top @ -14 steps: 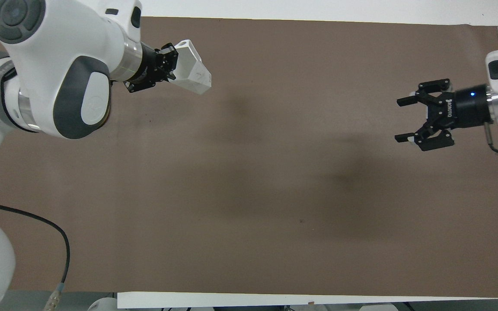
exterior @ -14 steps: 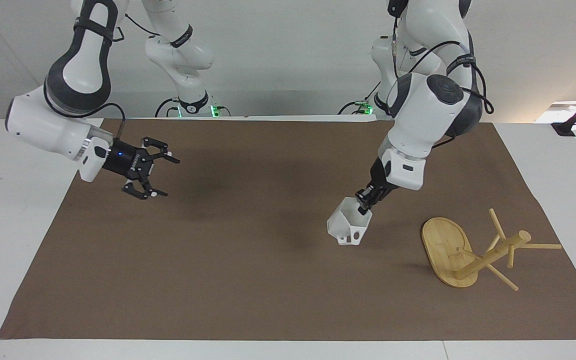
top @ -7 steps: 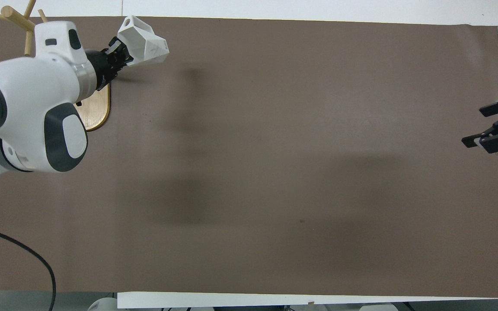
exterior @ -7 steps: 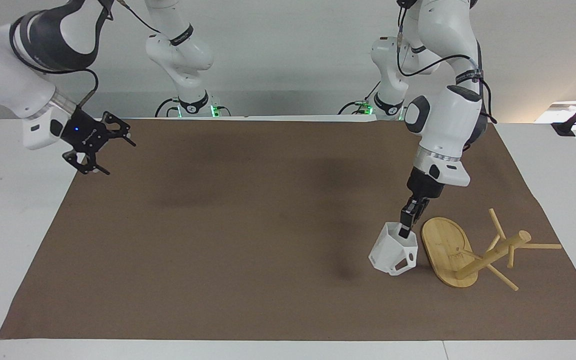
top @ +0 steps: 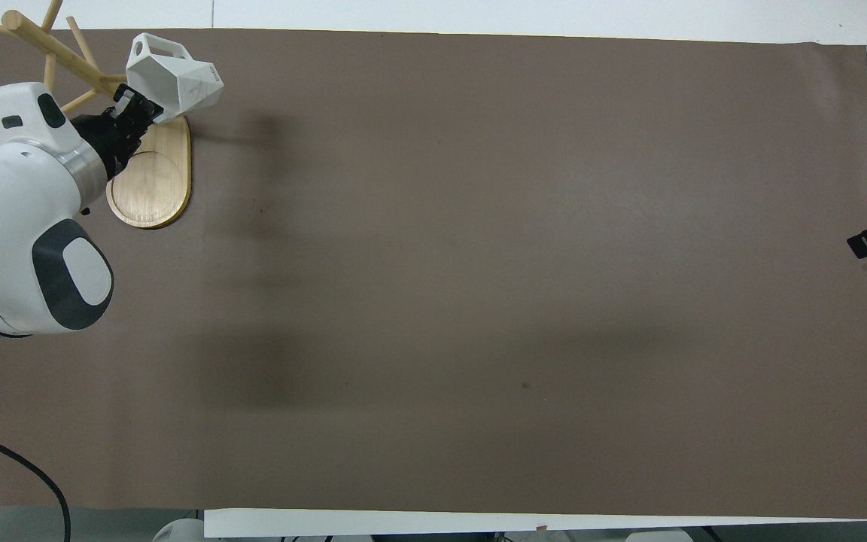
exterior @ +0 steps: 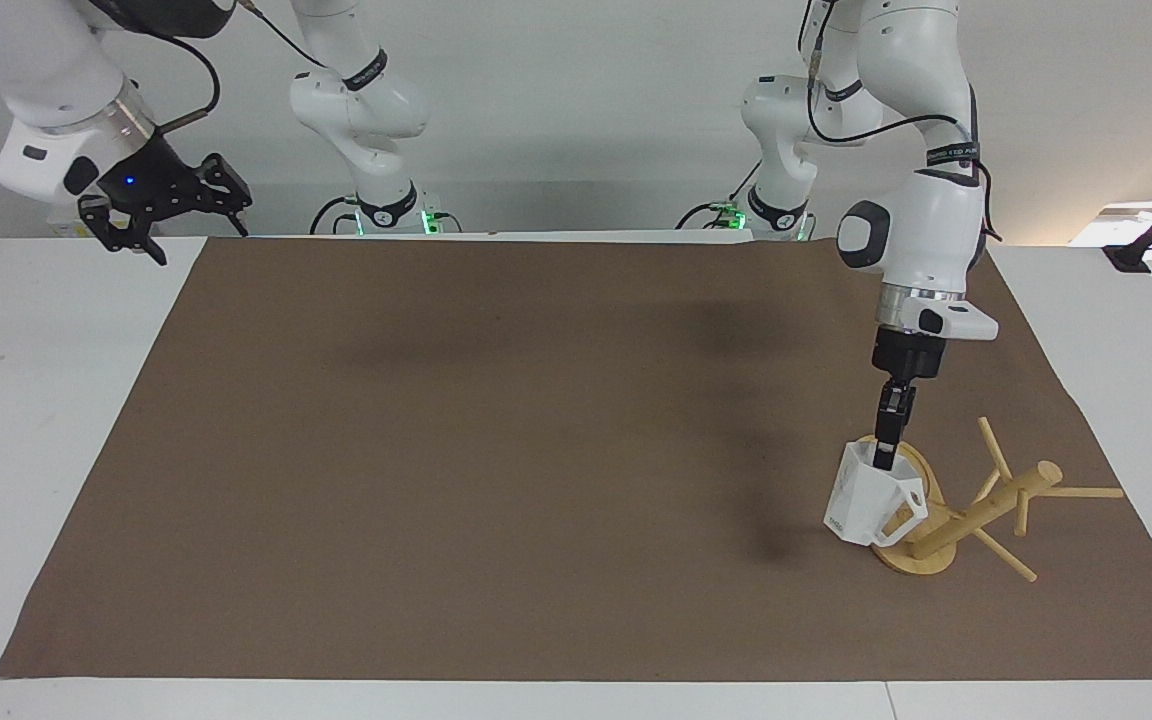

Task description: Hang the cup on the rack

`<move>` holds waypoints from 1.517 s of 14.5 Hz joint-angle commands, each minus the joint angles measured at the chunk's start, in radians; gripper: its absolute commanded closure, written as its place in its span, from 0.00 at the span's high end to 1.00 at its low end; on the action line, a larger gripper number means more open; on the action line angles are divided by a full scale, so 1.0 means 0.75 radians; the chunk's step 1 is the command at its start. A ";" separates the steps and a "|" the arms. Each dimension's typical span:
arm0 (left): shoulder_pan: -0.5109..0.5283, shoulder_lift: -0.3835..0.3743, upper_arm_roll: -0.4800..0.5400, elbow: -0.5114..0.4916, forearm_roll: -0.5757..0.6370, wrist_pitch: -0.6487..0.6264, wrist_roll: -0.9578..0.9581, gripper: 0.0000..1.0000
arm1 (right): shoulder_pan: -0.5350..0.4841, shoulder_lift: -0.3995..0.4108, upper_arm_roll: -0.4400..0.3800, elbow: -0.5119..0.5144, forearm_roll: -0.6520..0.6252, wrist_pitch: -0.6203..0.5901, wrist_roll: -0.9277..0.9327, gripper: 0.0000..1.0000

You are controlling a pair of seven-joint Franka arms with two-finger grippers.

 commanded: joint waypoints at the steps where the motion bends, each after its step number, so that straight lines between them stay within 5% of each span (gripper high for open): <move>1: 0.028 0.001 -0.016 -0.063 0.020 0.105 0.003 0.00 | 0.093 -0.019 -0.102 0.027 -0.049 -0.043 0.082 0.99; 13: 0.085 -0.019 -0.012 -0.195 0.005 0.199 -0.005 0.04 | 0.077 -0.011 -0.088 0.014 -0.025 -0.019 0.307 0.99; 14: 0.089 -0.015 -0.008 -0.178 0.007 0.173 0.013 0.44 | 0.075 -0.011 -0.088 0.014 -0.023 -0.021 0.307 0.99; 15: 0.093 -0.015 -0.003 -0.160 0.020 0.094 0.062 0.99 | 0.075 -0.011 -0.090 0.012 -0.023 -0.019 0.307 0.99; 20: 0.160 -0.234 0.011 -0.093 0.030 -0.638 0.232 1.00 | 0.077 -0.011 -0.090 0.012 -0.023 -0.017 0.307 0.99; 22: 0.201 -0.246 0.007 0.076 0.172 -0.987 0.346 1.00 | 0.077 -0.011 -0.090 0.014 -0.023 -0.015 0.307 0.99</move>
